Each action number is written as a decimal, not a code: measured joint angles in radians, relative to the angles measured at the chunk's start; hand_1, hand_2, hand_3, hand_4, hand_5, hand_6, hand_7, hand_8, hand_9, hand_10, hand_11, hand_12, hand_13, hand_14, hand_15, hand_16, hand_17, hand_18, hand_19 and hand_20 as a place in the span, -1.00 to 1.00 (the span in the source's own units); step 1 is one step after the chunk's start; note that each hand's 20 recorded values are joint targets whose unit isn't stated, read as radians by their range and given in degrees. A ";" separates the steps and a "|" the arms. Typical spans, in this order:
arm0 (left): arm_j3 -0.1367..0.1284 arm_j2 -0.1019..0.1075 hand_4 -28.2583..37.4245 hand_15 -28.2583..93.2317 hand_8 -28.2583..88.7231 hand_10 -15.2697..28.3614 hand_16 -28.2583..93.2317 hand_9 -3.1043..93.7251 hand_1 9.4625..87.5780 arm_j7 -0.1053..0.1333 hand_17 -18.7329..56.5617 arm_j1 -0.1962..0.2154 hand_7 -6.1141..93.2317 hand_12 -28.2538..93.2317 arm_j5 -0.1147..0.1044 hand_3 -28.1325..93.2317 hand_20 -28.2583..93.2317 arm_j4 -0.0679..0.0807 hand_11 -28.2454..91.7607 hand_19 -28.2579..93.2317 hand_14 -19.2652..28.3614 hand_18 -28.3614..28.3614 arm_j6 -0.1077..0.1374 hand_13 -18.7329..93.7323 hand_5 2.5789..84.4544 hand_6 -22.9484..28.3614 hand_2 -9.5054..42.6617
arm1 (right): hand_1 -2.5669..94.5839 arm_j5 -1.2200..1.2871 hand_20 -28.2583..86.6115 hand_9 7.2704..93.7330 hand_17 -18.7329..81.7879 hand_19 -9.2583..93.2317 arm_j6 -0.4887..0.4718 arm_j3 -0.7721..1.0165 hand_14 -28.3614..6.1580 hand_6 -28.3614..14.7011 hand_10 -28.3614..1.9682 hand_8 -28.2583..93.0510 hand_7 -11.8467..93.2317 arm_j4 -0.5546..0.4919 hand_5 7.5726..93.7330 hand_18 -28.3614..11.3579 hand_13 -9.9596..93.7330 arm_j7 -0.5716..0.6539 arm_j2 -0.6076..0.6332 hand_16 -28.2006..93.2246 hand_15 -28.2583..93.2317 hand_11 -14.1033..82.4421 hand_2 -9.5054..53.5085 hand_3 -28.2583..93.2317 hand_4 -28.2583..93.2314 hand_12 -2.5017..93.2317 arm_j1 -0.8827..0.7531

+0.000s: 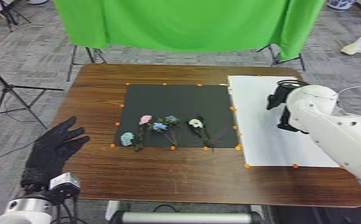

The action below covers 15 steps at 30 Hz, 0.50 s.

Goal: Arrange flowers

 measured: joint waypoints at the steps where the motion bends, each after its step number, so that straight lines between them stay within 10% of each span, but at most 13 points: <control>1: 0.001 0.000 -0.79 0.41 -0.69 0.64 -0.72 -0.19 -0.63 0.000 -0.80 0.000 -0.58 -0.38 0.000 0.80 -0.49 0.000 -0.02 0.41 0.97 0.83 0.000 -0.17 -0.16 0.29 -0.44 | -0.47 0.000 -0.18 -0.30 -0.13 1.00 -0.005 0.003 -0.03 0.08 -0.36 -0.77 -0.44 0.000 -0.37 -0.74 0.35 0.002 -0.001 -0.48 0.93 -0.48 -0.81 1.00 -0.94 -0.66 -0.003; 12: 0.005 -0.001 -0.78 0.41 -0.68 0.64 -0.72 -0.19 -0.63 0.000 -0.80 -0.001 -0.59 -0.38 0.000 0.80 -0.49 0.000 -0.02 0.41 0.97 0.83 -0.001 -0.17 -0.16 0.30 -0.44 | -0.10 -0.018 -0.24 0.28 -0.01 1.00 0.034 -0.030 0.31 0.18 0.04 -0.85 -0.21 -0.001 0.14 -0.61 0.55 0.025 0.014 -0.37 0.81 -0.08 -1.00 0.97 -1.00 -0.67 0.008; 15: 0.006 -0.001 -0.78 0.41 -0.68 0.64 -0.72 -0.19 -0.63 0.000 -0.80 -0.002 -0.59 -0.38 0.000 0.80 -0.49 0.001 -0.02 0.41 0.97 0.83 -0.001 -0.17 -0.16 0.30 -0.45 | 0.01 -0.037 -0.23 0.49 0.03 1.00 0.087 -0.074 0.38 0.21 0.26 -0.74 -0.08 -0.002 0.24 -0.60 0.62 0.032 0.029 -0.35 0.79 -0.25 -1.00 0.88 -1.00 -0.47 0.016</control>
